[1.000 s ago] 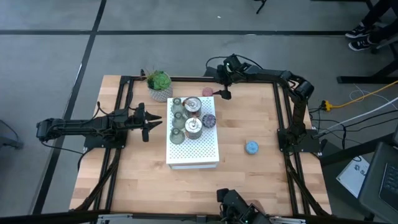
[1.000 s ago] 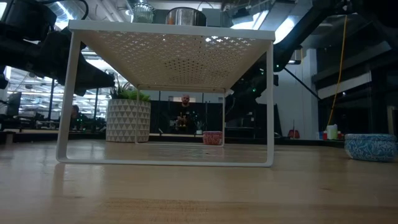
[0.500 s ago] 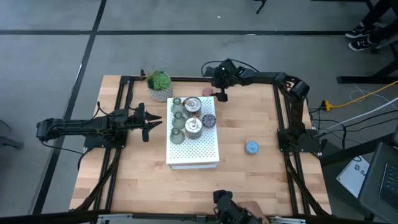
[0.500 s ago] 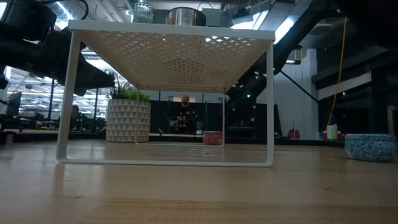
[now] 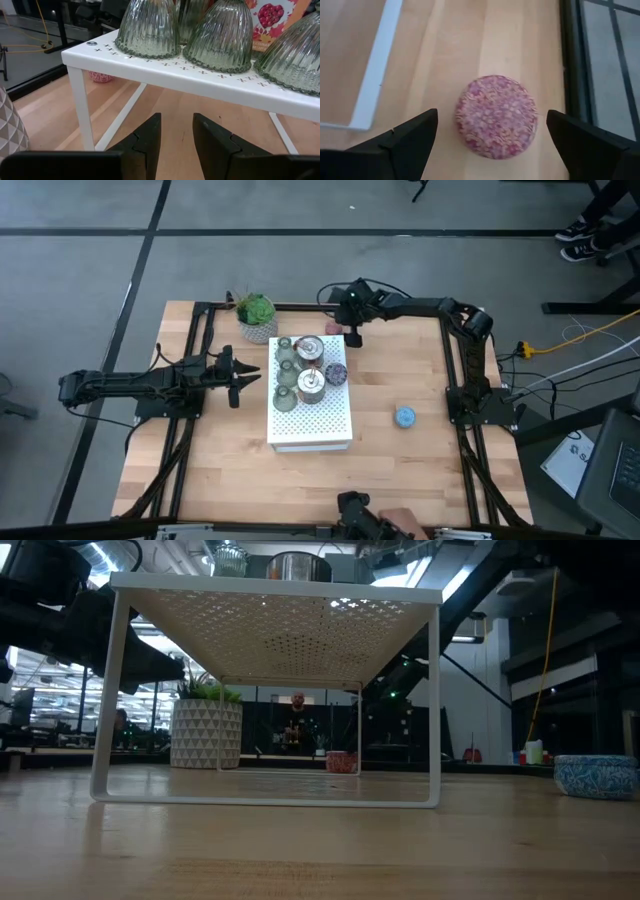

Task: Pick & Place candle stick holders
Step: Align the red patterned scented candle with the black patterned scented candle on the shelf

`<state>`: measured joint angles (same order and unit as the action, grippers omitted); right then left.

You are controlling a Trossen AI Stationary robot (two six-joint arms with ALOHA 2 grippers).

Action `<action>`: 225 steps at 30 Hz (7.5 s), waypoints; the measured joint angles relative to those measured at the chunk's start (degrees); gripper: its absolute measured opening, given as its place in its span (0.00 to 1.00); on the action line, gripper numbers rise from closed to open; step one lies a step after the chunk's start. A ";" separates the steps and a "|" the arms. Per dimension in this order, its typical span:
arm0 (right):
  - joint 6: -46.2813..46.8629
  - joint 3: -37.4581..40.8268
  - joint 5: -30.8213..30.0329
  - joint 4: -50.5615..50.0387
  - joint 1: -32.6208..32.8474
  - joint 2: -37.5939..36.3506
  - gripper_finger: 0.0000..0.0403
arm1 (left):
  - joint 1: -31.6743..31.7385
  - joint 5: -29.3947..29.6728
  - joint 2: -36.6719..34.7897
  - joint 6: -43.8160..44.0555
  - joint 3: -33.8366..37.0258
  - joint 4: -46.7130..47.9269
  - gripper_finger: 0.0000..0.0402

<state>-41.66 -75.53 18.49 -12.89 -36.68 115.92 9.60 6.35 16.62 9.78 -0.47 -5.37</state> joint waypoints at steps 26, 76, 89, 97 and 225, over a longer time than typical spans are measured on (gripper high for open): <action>7.41 -0.33 8.19 -11.61 -1.07 -0.50 0.93 | 0.00 0.00 0.00 0.00 -0.02 0.00 0.27; 22.07 22.02 6.46 -12.61 -5.50 -18.63 0.93 | -0.01 0.00 0.00 0.00 0.00 -0.01 0.27; 32.94 33.81 -4.15 -13.50 1.96 -32.53 0.93 | -0.02 0.00 0.00 0.00 -0.02 0.00 0.27; 38.20 36.91 -4.14 -12.65 8.03 -36.13 0.93 | -0.01 0.00 0.01 0.00 -0.01 -0.01 0.27; 35.44 36.81 -19.87 -9.16 27.00 -33.87 0.93 | 0.00 0.00 0.02 0.00 0.00 -0.01 0.27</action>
<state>-6.21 -38.72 -1.39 -22.06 -9.68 82.05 9.61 6.35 16.64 9.78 -0.47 -5.38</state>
